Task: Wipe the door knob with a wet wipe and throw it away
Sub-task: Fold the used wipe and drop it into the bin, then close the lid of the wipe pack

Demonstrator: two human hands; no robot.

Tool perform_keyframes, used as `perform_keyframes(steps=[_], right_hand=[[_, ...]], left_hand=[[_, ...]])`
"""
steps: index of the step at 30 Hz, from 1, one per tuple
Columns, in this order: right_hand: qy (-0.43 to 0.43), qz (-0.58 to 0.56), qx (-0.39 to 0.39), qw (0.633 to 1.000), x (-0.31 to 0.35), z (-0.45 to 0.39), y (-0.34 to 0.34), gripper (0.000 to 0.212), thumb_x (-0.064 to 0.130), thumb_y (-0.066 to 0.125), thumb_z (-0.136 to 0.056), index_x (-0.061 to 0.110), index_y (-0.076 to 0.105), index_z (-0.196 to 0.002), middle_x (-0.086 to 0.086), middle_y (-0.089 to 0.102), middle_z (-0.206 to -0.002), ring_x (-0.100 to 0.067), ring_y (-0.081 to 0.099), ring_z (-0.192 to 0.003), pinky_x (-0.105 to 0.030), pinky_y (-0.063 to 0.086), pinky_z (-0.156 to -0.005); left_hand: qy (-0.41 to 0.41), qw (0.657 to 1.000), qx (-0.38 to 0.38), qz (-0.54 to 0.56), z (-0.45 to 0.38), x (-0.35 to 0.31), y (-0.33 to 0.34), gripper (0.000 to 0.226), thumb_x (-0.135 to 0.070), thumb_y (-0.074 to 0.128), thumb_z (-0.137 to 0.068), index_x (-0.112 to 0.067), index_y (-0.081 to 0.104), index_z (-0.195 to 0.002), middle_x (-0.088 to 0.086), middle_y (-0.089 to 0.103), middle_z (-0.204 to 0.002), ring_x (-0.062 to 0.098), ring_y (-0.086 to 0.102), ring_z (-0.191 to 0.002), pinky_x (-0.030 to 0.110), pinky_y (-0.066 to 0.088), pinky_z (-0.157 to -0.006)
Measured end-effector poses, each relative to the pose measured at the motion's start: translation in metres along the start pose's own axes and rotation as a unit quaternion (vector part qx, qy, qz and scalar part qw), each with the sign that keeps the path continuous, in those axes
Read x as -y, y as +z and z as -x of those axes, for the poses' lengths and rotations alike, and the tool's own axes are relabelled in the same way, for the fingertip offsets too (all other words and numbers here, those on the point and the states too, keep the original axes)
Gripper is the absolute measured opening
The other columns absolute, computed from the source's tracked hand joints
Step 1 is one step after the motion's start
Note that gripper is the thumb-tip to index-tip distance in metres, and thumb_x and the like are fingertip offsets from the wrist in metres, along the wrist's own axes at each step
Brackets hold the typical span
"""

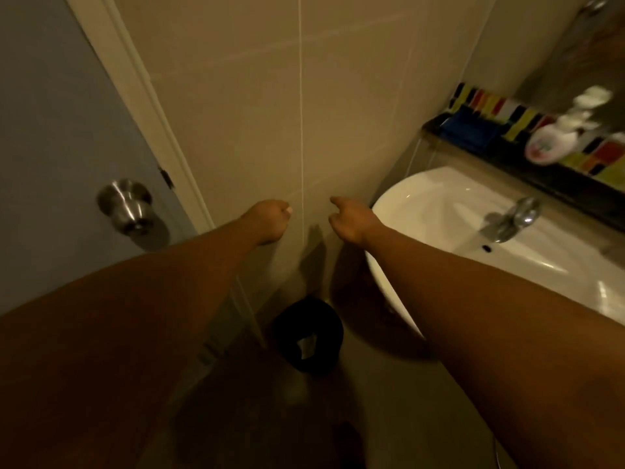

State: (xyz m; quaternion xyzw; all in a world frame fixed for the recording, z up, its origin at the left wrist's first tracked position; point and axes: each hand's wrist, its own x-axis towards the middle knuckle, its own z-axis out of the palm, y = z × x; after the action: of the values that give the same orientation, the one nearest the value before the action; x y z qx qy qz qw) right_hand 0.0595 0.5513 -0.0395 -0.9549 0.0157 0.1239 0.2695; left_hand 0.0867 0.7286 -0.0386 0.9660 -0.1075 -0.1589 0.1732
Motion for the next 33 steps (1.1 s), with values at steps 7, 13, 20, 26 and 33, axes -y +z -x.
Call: perform_keyframes(steps=[7,13,20,26,33], right_hand=[[0.061,0.024,-0.147,0.987,-0.029,0.101,-0.118,0.053,0.014,0.041,-0.098,0.010,0.030,-0.150,-0.013,0.033,-0.156,-0.031,0.033,-0.143,-0.038,0.028,-0.115],[0.156,0.051,-0.203,0.965,-0.104,0.188,-0.193,0.053,0.012,0.044,-0.096,0.012,0.033,-0.149,-0.014,0.038,-0.153,-0.033,0.039,-0.138,-0.040,0.034,-0.110],[0.251,0.036,-0.258,0.932,-0.212,0.283,-0.254,0.048,0.013,0.048,-0.093,0.012,0.043,-0.141,-0.017,0.051,-0.142,-0.035,0.050,-0.127,-0.041,0.042,-0.104],[0.299,0.027,-0.300,0.906,-0.321,0.343,-0.296,0.050,0.013,0.049,-0.096,0.013,0.039,-0.145,-0.014,0.048,-0.145,-0.032,0.048,-0.130,-0.038,0.041,-0.103],[0.329,-0.011,-0.277,0.903,-0.420,0.361,-0.315,0.050,0.009,0.052,-0.094,0.013,0.041,-0.143,-0.015,0.051,-0.141,-0.032,0.053,-0.123,-0.040,0.048,-0.098]], left_hand=[[0.138,0.987,-0.047,-0.069,0.025,-0.120,-0.072,0.045,-0.023,0.031,-0.105,-0.001,0.045,-0.142,0.018,0.040,-0.152,0.032,0.037,-0.140,0.035,0.028,-0.115],[0.267,0.957,-0.034,-0.105,0.045,-0.261,-0.060,0.043,-0.027,0.030,-0.105,-0.005,0.052,-0.135,0.019,0.050,-0.143,0.034,0.048,-0.129,0.037,0.037,-0.106],[0.374,0.917,-0.001,-0.138,0.061,-0.425,-0.014,0.037,-0.024,0.035,-0.103,-0.007,0.054,-0.131,0.020,0.056,-0.134,0.036,0.054,-0.119,0.041,0.044,-0.096],[0.421,0.898,0.004,-0.124,0.065,-0.548,0.038,0.037,-0.024,0.036,-0.103,-0.008,0.054,-0.131,0.019,0.055,-0.136,0.036,0.053,-0.121,0.040,0.043,-0.099],[0.416,0.904,0.051,-0.082,0.050,-0.636,0.098,0.038,-0.022,0.040,-0.102,-0.009,0.052,-0.136,0.017,0.057,-0.134,0.031,0.055,-0.120,0.042,0.045,-0.101]])
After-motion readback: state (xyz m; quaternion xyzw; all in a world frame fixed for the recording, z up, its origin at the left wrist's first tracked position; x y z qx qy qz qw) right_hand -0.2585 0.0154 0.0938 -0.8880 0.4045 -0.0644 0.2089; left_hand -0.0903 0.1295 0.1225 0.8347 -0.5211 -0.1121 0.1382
